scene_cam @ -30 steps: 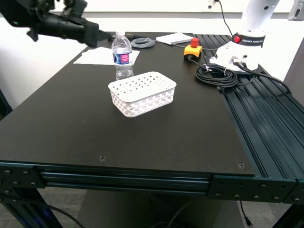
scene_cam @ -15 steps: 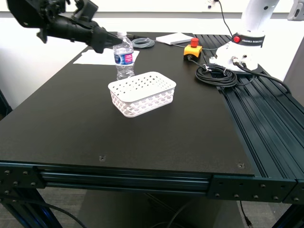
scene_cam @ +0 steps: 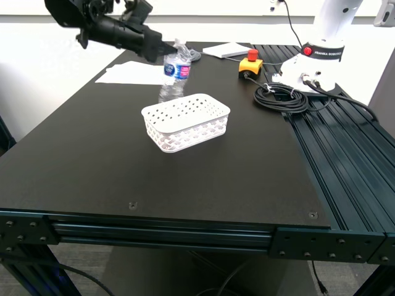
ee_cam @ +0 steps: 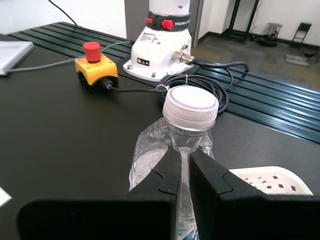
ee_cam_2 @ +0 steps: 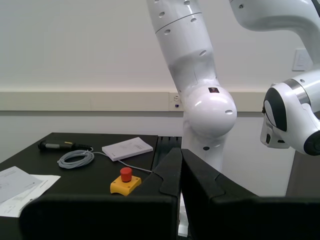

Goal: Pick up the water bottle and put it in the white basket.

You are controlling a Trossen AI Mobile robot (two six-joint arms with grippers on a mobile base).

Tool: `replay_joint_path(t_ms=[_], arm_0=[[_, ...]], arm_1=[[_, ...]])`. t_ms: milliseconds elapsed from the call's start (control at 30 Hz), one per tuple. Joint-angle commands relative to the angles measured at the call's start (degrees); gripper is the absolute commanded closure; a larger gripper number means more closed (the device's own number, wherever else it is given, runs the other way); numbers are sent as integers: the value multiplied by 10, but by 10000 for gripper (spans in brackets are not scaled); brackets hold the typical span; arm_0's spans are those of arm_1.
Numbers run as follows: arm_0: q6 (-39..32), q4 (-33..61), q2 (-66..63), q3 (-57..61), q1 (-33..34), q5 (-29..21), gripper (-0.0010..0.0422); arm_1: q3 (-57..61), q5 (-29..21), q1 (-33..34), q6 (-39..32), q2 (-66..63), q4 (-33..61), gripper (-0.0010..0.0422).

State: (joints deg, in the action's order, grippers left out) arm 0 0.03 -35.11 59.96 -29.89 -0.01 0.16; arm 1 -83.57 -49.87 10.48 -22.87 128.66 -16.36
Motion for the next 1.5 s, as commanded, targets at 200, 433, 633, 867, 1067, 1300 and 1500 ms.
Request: replay_joint_path(t_ms=[200, 433, 633, 867, 1067, 1300, 1500], arm_0=[[0, -1, 0, -1, 0, 0, 412], [0, -1, 0, -1, 0, 0, 412], [0, -1, 0, -1, 0, 0, 412], [0, -1, 0, -1, 0, 0, 412], [0, 0, 0, -1, 0, 0, 412], [0, 0, 0, -1, 0, 0, 412], [0, 0, 0, -1, 0, 0, 412]], arm_1=[[-2, -4, 5, 19, -112, 37, 413], [3, -19, 62, -70, -123, 254, 413], [5, 44, 100, -120, -123, 256, 413], [5, 44, 101, -115, -117, 257, 413], [9, 44, 102, -112, -117, 273, 400], [17, 44, 101, -115, -117, 277, 239], [-41, 44, 101, -79, -120, 276, 193]])
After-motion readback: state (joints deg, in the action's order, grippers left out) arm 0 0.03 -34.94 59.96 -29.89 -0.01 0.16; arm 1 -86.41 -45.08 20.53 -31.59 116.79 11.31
